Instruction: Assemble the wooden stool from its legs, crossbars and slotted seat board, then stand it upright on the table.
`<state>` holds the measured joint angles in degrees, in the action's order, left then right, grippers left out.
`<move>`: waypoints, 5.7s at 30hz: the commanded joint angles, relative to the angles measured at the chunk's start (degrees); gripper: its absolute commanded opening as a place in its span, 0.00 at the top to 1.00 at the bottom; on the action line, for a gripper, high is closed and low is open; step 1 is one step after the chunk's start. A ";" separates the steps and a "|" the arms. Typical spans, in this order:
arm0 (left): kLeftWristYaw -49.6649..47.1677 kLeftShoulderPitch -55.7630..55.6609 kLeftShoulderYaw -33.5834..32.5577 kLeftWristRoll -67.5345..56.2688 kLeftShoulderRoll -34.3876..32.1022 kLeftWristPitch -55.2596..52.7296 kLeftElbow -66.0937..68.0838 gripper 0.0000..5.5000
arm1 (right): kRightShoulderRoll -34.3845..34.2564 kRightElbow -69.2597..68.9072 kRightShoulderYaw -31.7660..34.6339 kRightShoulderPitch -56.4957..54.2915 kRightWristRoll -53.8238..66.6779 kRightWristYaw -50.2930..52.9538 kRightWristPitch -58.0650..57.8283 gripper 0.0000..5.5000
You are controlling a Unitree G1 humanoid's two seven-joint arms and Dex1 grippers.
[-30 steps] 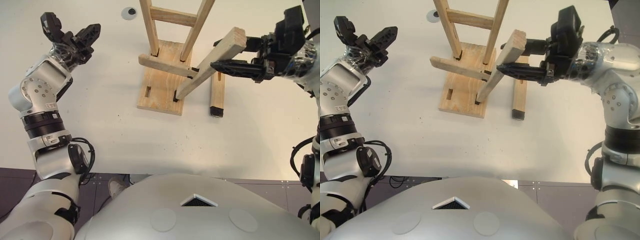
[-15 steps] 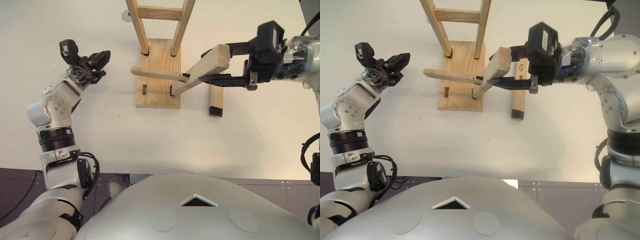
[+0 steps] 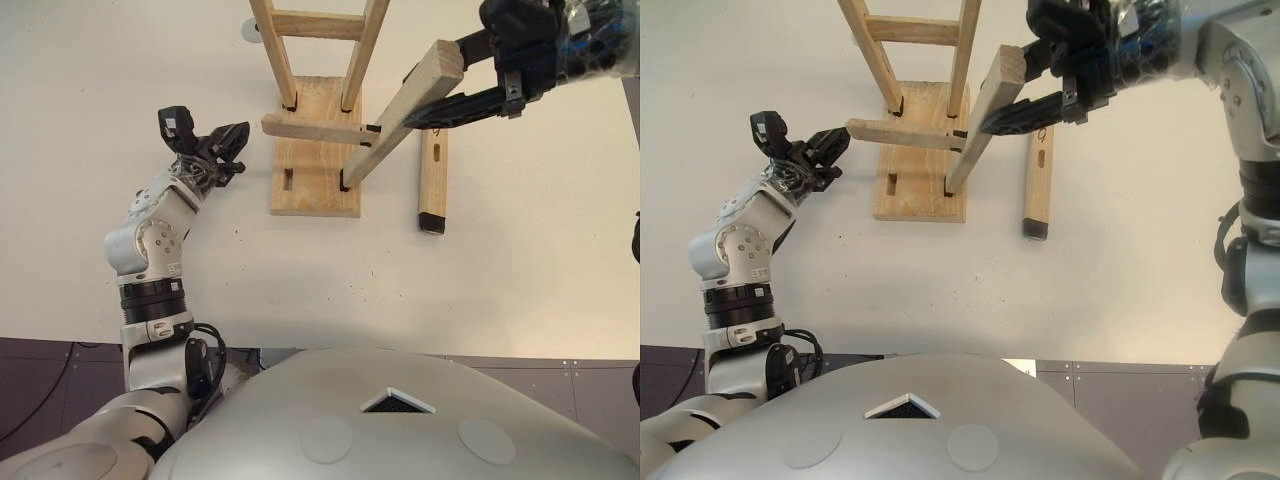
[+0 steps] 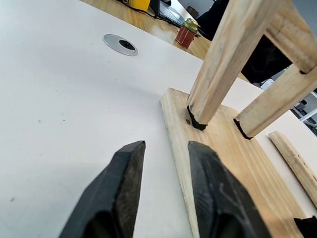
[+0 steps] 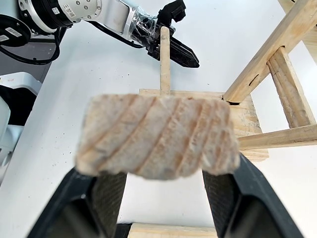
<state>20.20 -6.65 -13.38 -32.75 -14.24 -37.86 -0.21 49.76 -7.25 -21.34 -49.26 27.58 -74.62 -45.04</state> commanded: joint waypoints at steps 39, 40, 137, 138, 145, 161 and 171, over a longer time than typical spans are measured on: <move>0.01 -2.41 -2.37 1.47 2.90 9.28 7.53 1.00 | -1.14 -3.77 -1.23 -2.82 -7.81 -3.92 -5.02 0.38; 0.53 -2.92 -2.52 1.55 2.20 9.17 8.23 1.00 | 0.04 -3.96 -0.26 -2.26 -7.36 -4.90 -4.70 0.38; 16.13 -46.49 -6.32 -37.21 -8.83 -17.26 -0.58 0.45 | -27.68 3.01 27.35 1.34 22.31 19.87 4.62 0.63; 16.43 -46.40 -6.60 -39.04 -9.15 -18.38 -0.96 0.45 | -27.23 2.51 26.79 1.79 22.17 18.88 4.51 0.63; 18.59 -44.95 -5.69 -43.02 -11.99 -21.62 -3.49 0.45 | -26.10 2.75 26.06 1.98 21.21 15.99 4.53 0.63; 18.38 -45.70 -3.70 -42.77 -11.77 -19.63 -4.72 0.34 | -24.68 1.82 21.78 2.66 16.18 12.53 6.49 0.63; 17.34 -47.62 -5.18 -48.74 -12.81 -20.64 -3.14 0.53 | -23.29 0.63 20.05 4.65 16.61 10.23 4.55 0.63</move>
<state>37.88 -53.46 -18.77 -80.77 -26.62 -58.07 -2.87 25.57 -5.45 -0.46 -44.62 44.46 -63.55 -40.17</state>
